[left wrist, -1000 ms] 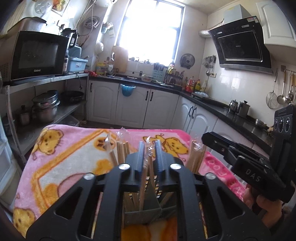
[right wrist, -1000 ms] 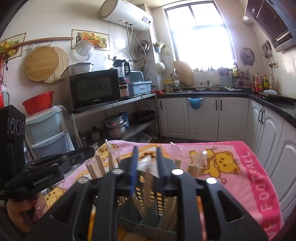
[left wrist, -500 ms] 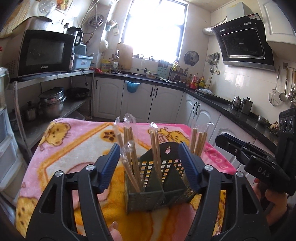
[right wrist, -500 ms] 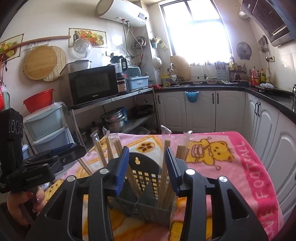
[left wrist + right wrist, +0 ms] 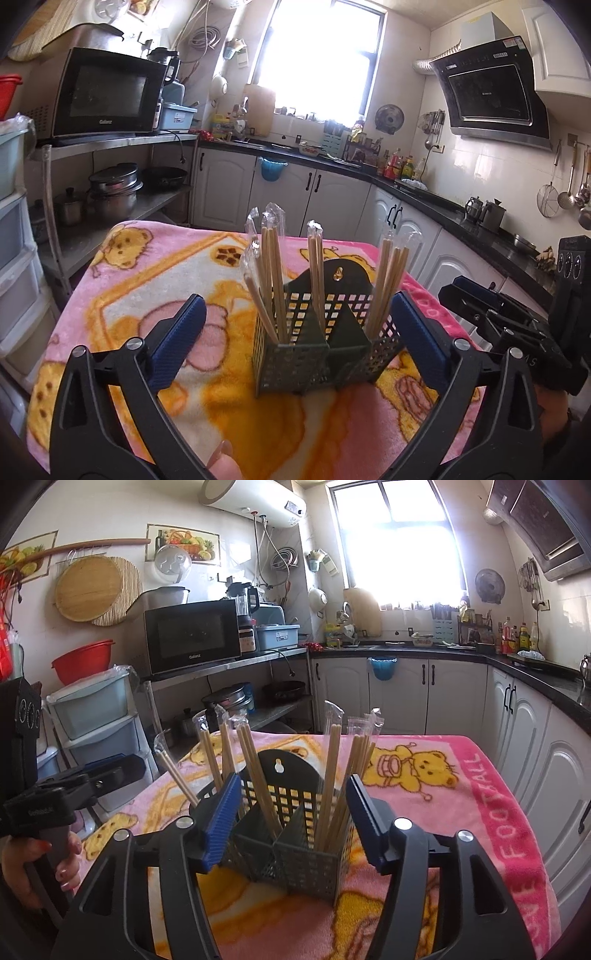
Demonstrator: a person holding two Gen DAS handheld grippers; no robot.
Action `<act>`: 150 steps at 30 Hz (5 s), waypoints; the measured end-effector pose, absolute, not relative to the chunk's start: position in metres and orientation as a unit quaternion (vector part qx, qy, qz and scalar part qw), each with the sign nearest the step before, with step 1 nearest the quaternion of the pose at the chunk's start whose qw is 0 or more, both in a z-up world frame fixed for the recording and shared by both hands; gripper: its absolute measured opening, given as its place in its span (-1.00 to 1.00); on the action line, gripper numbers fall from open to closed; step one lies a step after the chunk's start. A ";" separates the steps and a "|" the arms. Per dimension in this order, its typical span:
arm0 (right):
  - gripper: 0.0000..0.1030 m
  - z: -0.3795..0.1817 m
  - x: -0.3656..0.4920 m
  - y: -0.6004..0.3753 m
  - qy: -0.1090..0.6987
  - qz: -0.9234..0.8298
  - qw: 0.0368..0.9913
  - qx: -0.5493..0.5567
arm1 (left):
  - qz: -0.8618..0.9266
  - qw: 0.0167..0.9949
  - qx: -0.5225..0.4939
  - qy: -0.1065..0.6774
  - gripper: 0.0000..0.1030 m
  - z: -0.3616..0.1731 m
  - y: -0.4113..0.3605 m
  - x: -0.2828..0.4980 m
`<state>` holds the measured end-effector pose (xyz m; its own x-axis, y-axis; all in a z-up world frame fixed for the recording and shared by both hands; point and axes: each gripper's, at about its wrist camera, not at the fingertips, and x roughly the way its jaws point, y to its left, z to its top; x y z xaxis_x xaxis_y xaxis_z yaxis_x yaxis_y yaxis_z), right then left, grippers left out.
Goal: Organize utensils
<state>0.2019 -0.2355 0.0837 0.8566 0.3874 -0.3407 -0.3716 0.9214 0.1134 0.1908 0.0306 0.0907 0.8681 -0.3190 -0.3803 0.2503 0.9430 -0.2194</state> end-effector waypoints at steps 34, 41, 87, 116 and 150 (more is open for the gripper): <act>0.76 0.024 0.135 -0.247 0.212 0.175 0.961 0.016 | -0.117 0.962 -0.086 0.232 0.80 0.029 0.025 0.129; 0.83 0.016 0.124 -0.249 0.198 0.172 0.965 0.022 | -0.116 0.964 -0.077 0.226 0.80 0.018 0.018 0.123; 0.87 0.005 0.073 -0.263 0.072 0.120 0.990 0.026 | -0.079 0.986 -0.044 0.137 0.80 0.007 0.000 0.092; 0.87 0.005 0.073 -0.265 0.072 0.118 0.990 0.025 | -0.080 0.987 -0.045 0.135 0.80 0.007 0.001 0.091; 0.87 -0.001 0.183 -0.351 0.289 -0.051 0.956 0.017 | 0.044 0.953 -0.055 0.295 0.80 0.010 0.077 0.174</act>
